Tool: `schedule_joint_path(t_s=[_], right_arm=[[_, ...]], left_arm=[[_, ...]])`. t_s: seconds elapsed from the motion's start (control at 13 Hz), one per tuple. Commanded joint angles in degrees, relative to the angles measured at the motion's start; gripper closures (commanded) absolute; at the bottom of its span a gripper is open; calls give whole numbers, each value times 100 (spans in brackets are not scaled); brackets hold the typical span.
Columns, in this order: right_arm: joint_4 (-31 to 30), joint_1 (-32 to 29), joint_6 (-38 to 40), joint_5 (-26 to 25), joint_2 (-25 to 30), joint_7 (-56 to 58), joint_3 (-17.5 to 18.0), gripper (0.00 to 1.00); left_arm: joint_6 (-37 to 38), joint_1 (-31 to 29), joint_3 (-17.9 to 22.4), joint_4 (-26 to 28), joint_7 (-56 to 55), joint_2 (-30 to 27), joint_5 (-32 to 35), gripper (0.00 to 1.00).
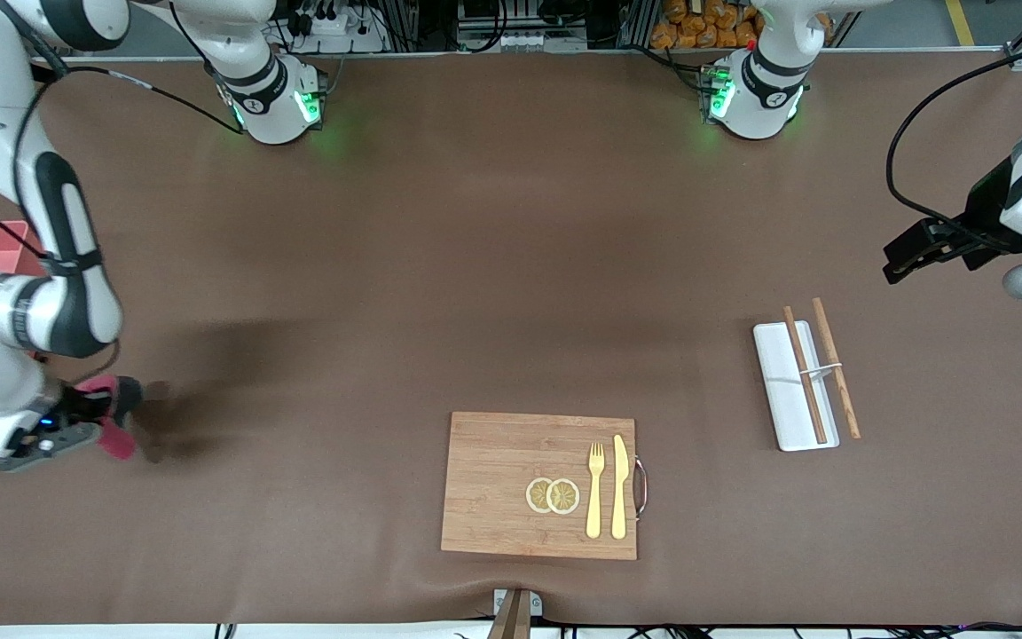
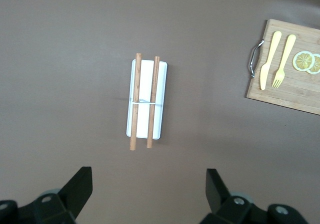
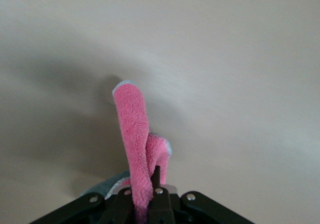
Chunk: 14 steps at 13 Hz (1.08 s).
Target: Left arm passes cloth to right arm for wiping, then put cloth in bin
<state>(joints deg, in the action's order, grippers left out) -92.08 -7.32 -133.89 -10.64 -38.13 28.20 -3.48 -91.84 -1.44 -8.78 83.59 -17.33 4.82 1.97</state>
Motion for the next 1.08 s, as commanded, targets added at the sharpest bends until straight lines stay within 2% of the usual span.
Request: schedule_joint_path(t_s=[0.0,0.38,0.69,0.85,1.0], right_arm=[[-177,458,4,-149,-1,-1093,-13,100],[-328,1801,178,61,-1,-3676,5,100],[-179,2795,811,1220,122,-5084,40,100],[-126,2815,821,1546,253,-5211,49,100],[-108,2710,1144,1530,507,-5071,-3,100]], left_arm=[[-36,12,43,228,124,-210,102,0],[-45,3,52,167,133,-157,111,0],[-36,3,87,167,124,-122,111,0],[-36,12,87,132,89,-113,111,0],[-27,3,87,132,72,-113,102,0]])
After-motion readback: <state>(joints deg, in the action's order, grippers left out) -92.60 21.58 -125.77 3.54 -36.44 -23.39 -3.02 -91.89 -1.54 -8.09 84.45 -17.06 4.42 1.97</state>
